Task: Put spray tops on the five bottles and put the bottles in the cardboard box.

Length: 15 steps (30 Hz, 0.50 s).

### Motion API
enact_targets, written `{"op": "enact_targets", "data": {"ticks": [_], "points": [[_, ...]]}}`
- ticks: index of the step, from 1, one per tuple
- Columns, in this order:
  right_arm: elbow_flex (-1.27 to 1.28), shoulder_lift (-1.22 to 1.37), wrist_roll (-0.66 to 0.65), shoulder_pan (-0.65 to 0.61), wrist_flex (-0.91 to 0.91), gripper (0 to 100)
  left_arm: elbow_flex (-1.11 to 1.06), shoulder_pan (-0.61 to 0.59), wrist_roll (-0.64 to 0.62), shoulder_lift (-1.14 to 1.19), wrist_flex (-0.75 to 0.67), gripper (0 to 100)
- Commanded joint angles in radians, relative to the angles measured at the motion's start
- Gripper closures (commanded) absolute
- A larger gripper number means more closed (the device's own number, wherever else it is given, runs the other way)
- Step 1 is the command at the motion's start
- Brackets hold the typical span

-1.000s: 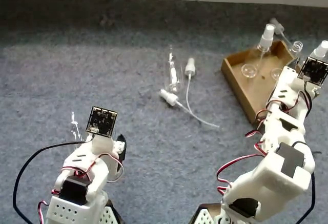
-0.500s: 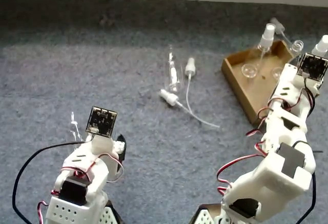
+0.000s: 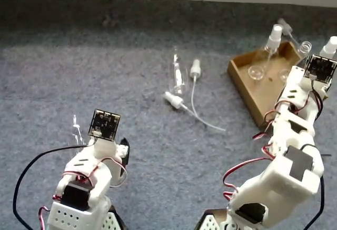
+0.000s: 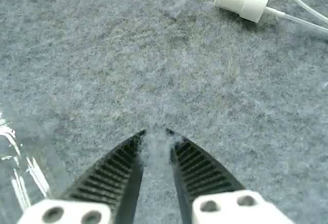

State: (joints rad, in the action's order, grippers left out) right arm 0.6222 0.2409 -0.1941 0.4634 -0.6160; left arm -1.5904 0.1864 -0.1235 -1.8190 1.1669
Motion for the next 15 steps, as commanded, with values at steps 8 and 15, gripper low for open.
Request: {"op": "enact_targets", "data": {"ticks": [8,15], "points": [[-0.056,0.104,-0.011,-0.013,-0.255,83.5,0.005,-0.007,0.011,-0.004,-0.006,99],[-0.053,0.108,-0.005,-0.018,-0.274,83.5,0.005,-0.007,0.011,-0.004,-0.006,99]]}}
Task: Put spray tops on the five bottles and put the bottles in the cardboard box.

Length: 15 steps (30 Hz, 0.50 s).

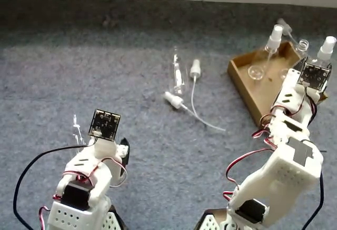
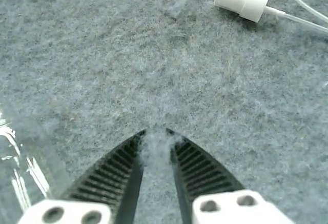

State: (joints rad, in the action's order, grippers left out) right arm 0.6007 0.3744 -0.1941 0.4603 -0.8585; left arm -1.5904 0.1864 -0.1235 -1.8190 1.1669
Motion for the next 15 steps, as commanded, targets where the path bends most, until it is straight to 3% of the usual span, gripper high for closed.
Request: {"op": "enact_targets", "data": {"ticks": [1,15], "points": [[-0.03,-0.025,-0.005,-0.015,-0.031,83.5,0.005,-0.007,0.011,-0.004,-0.006,99],[0.036,-0.025,-0.012,-0.015,-0.036,83.5,0.005,-0.007,0.011,-0.004,-0.006,99]]}}
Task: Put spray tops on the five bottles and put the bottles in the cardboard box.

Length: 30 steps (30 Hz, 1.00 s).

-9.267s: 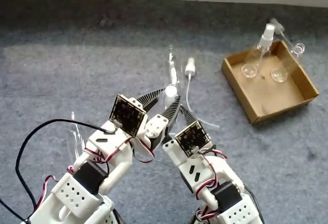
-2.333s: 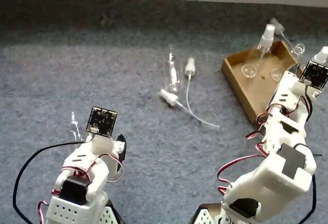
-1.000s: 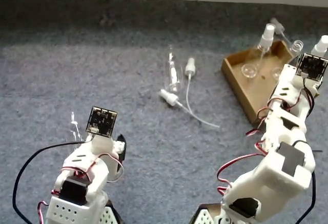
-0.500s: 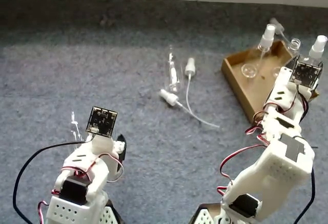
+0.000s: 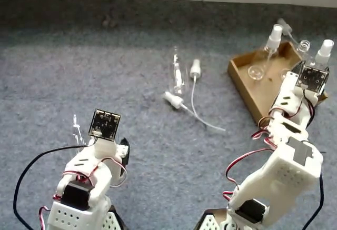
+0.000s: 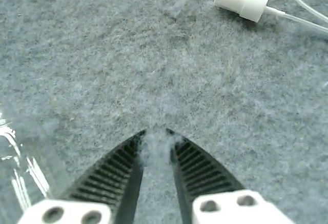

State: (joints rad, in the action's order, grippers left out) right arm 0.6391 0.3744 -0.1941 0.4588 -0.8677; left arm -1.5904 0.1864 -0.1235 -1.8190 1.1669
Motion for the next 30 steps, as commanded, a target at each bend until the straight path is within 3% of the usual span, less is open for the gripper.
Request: {"op": "enact_targets", "data": {"ticks": [1,30], "points": [[0.004,-0.025,-0.012,-0.013,-0.027,83.5,0.005,-0.007,0.011,-0.004,-0.006,99],[0.193,-0.028,-0.054,-0.028,-0.027,83.1,0.005,-0.008,0.011,-0.004,-0.006,99]]}}
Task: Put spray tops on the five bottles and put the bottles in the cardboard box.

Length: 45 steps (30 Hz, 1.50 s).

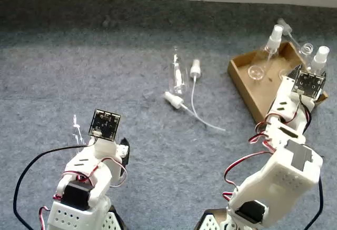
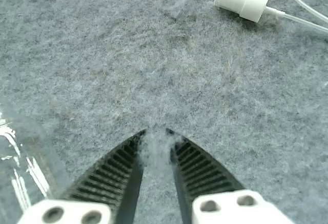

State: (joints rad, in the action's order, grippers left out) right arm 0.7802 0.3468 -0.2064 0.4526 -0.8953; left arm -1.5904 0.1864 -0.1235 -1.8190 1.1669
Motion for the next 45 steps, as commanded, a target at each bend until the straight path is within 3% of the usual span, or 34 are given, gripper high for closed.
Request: {"op": "enact_targets", "data": {"ticks": [1,10,37,45], "points": [[0.059,0.002,-0.064,-0.022,0.001,83.1,0.005,-0.008,0.011,-0.004,-0.006,99],[0.088,0.002,-0.075,-0.018,0.001,76.2,0.005,-0.008,0.011,-0.004,-0.006,99],[0.117,-0.058,-0.086,-0.013,0.01,75.9,-0.079,-0.008,0.011,-0.004,-0.123,99],[0.108,-0.236,-0.078,-0.016,0.344,75.9,-0.082,-0.008,0.011,-0.004,-0.124,99]]}}
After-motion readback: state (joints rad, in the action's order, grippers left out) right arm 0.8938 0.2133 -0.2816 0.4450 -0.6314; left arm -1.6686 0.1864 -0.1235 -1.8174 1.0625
